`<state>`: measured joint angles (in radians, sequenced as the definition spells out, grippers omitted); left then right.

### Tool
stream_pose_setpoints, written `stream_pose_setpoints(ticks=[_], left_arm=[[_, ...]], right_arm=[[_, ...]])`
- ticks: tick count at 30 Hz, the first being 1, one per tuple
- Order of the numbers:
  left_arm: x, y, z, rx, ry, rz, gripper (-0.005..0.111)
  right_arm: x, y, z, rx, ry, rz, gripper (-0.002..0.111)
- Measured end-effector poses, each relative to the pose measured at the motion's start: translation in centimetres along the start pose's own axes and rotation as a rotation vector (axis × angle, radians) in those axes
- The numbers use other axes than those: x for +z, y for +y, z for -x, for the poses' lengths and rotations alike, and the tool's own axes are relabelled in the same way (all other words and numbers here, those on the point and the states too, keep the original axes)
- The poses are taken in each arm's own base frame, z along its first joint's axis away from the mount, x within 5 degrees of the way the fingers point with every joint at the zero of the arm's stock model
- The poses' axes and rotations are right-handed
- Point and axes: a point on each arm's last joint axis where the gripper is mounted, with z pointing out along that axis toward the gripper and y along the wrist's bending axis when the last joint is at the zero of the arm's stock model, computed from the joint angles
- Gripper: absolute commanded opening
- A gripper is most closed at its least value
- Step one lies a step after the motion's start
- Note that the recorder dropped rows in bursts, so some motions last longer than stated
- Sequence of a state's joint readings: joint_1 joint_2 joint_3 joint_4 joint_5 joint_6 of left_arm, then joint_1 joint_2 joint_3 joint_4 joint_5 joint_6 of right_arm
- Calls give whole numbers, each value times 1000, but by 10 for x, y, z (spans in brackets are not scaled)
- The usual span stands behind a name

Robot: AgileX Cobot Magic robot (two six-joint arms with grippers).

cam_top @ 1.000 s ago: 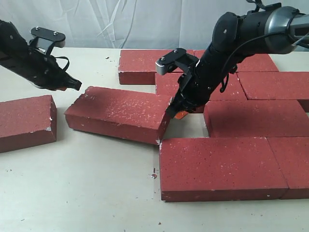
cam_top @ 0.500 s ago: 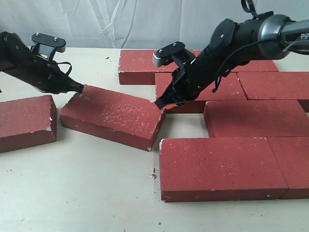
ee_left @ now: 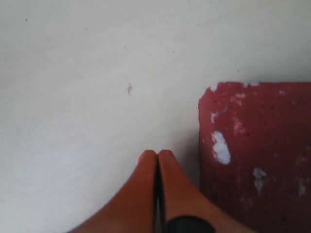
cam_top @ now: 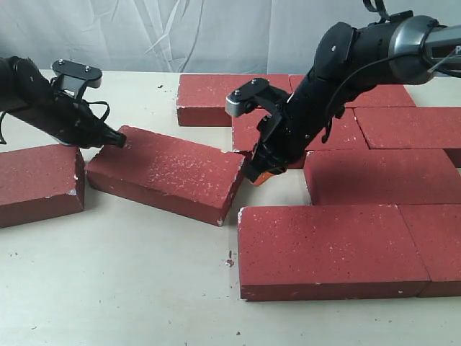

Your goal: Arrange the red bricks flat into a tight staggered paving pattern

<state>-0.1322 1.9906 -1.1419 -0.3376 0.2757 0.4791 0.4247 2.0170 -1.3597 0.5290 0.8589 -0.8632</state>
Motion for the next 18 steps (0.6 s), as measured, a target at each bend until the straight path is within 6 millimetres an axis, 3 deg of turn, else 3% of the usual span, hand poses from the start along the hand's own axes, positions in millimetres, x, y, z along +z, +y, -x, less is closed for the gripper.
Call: stream_pose_setpoints(ticks=[8, 18], left_arm=[[0, -2, -5, 16, 53, -22, 0], [-1, -6, -14, 20, 154, -72, 0]], right_arm=[[24, -5, -8, 18, 34, 42, -1], [26, -16, 5, 67, -113, -68, -1]])
